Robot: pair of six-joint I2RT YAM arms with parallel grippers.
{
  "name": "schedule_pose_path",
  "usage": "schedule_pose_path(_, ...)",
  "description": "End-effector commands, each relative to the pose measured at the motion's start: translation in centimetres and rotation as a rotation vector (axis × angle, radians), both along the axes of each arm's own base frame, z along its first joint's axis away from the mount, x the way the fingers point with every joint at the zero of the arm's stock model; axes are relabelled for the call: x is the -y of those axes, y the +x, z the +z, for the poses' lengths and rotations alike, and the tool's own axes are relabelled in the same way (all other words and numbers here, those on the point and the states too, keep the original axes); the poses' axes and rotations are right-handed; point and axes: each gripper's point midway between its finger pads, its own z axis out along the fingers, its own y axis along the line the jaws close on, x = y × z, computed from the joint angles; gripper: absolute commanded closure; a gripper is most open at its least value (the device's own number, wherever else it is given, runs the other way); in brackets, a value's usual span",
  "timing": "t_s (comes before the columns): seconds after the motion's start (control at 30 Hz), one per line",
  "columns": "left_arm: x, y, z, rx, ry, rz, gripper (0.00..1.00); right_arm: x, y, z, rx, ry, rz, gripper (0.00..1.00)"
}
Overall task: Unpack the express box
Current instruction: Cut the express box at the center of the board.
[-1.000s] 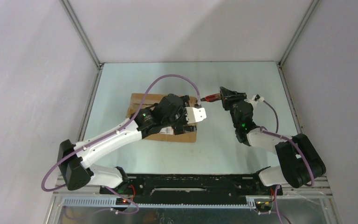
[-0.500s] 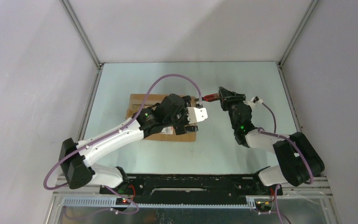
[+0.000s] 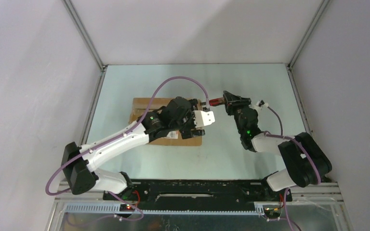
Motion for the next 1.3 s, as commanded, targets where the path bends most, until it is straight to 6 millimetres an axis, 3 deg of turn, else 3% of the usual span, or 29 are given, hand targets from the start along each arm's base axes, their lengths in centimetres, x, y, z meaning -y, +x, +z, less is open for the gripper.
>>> schedule_pose_path(0.0,0.8,0.4,-0.6,0.015,-0.009,-0.015,0.03,-2.7,-0.6,2.0,0.059,0.069,0.12,1.0)
schedule_pose_path(0.13,1.0,0.6,-0.9,0.017,0.0,-0.039,0.06,-4.0,-1.7,2.8,0.095,0.077,0.214,1.0)
schedule_pose_path(0.33,0.9,-0.3,-1.8,-0.015,-0.03,-0.057,0.06,-3.4,-2.3,2.8,0.106,-0.007,0.285,1.0)
schedule_pose_path(0.53,0.3,0.2,-1.7,0.007,-0.035,-0.042,0.06,-5.9,-3.3,3.0,0.139,-0.012,0.468,1.0)
schedule_pose_path(0.93,-1.1,0.2,-1.8,0.003,-0.09,-0.013,0.05,-8.3,-5.6,3.2,0.186,-0.074,0.634,1.0)
schedule_pose_path(1.27,-2.2,-1.1,2.5,0.043,-0.144,0.004,0.0,-8.4,-6.0,2.8,0.179,-0.096,0.675,1.0)
